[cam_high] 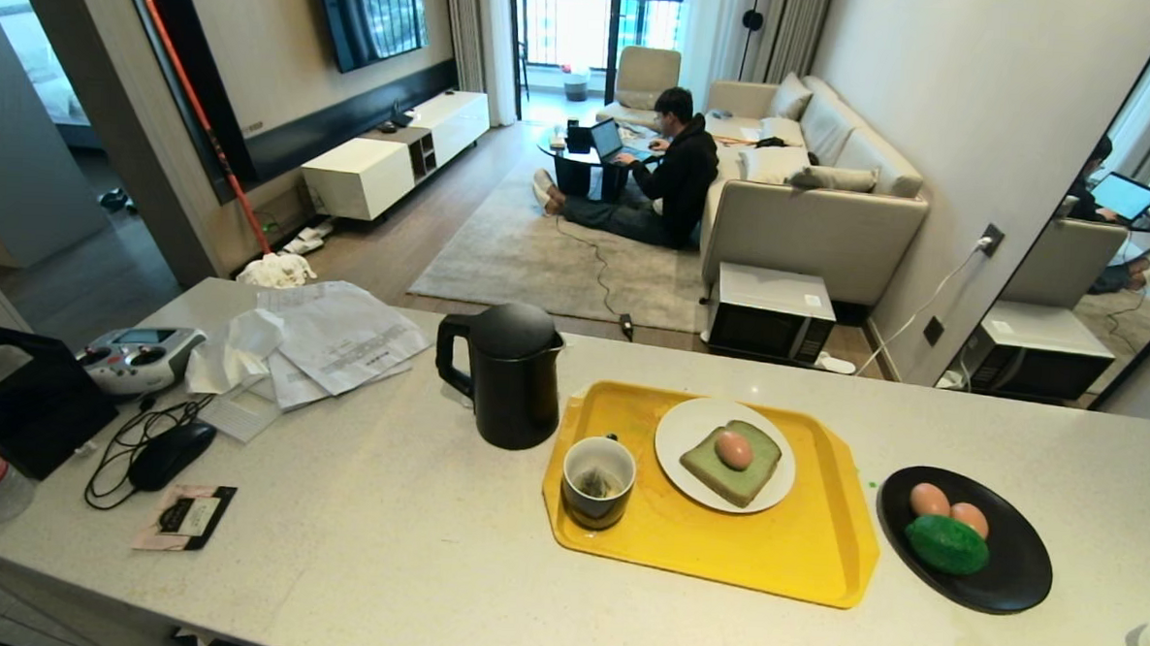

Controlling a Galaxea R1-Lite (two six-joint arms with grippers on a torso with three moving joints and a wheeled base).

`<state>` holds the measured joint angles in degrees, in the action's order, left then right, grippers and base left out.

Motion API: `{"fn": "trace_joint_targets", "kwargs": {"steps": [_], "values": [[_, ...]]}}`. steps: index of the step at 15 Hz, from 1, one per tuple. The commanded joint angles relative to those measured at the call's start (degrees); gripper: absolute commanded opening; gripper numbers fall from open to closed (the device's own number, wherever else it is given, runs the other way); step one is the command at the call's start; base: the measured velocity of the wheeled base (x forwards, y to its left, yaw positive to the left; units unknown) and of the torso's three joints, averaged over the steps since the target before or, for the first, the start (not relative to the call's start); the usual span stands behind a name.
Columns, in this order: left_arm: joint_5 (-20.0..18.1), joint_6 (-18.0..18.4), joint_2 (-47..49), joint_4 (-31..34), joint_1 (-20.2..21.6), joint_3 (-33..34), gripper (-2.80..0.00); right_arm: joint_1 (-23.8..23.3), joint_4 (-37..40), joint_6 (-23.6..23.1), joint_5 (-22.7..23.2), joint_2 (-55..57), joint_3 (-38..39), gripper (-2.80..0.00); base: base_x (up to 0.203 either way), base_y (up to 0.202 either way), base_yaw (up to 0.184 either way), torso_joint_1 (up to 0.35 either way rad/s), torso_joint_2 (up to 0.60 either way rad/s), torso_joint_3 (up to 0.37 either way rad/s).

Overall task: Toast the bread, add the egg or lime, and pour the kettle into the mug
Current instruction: Pick up the kettle

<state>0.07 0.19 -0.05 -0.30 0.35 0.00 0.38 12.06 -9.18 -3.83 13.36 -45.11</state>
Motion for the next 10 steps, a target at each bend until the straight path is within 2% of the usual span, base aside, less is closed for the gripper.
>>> {"fn": "trace_joint_targets", "kwargs": {"steps": [1,6,8,10], "values": [[0.0,0.0,0.0,0.0,0.0,0.0,-2.80,0.0,0.1,0.0,0.0,-6.6,6.7,-2.80,0.000,0.000,0.000,0.000,0.00,0.000],[0.0,0.0,0.0,0.0,0.0,0.0,-2.80,-0.1,1.9,-0.2,2.0,-13.1,20.0,-2.80,0.000,0.000,0.000,0.000,0.00,0.000],[0.0,0.0,0.0,0.0,0.1,0.0,-2.80,-0.1,8.6,-0.4,3.6,-13.3,20.5,-2.80,0.000,0.000,0.000,0.000,0.00,0.000],[0.0,0.0,0.0,0.0,0.0,0.0,-2.80,-0.1,8.0,-1.5,3.8,-13.4,23.8,-2.80,0.000,0.000,0.000,0.000,0.00,0.000]]}}
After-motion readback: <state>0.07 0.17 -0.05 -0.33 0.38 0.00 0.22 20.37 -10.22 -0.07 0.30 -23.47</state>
